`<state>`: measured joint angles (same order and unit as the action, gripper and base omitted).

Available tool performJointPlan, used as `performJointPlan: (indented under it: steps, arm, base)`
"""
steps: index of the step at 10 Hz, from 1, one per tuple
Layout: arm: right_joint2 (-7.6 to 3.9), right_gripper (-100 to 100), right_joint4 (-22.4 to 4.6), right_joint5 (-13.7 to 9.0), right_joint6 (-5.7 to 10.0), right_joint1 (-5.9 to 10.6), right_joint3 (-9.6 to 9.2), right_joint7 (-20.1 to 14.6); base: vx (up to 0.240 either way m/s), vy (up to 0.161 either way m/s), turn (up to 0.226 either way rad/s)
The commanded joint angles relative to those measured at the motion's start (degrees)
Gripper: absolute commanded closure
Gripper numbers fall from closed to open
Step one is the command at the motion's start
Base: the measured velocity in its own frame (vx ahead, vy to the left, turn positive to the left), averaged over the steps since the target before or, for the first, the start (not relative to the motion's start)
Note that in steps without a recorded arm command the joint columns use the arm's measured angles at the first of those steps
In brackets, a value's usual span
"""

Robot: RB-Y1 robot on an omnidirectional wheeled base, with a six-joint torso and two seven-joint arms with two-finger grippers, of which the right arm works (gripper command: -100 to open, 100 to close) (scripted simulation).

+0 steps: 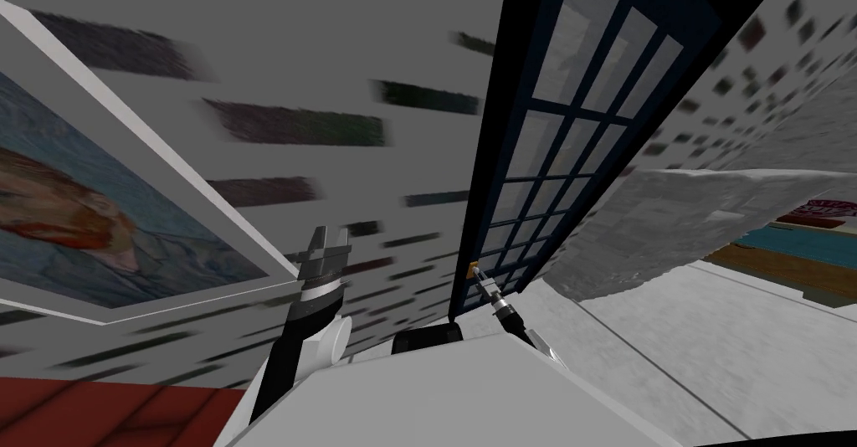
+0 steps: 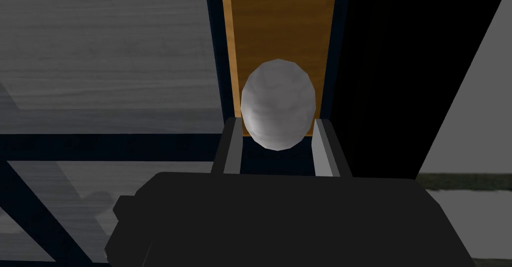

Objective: Pull the door open

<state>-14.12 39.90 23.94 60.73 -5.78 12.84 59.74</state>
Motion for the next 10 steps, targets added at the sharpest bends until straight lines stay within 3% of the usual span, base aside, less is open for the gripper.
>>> performJointPlan:
  steps: [1, 4, 10]
  arm:
    - [-0.04, 100, -0.04, -0.04, -0.12, 0.02, 0.07, 0.00]
    - [-0.04, 100, -0.04, -0.04, -0.12, 0.02, 0.07, 0.00]
    - [-0.24, 100, 0.08, -3.02, -0.33, 0.05, -0.96, -6.40]
  base:
    - [0.000, 0.000, 0.000]
    - [0.000, 0.000, 0.000]
    - [-0.046, -0.026, 0.077]
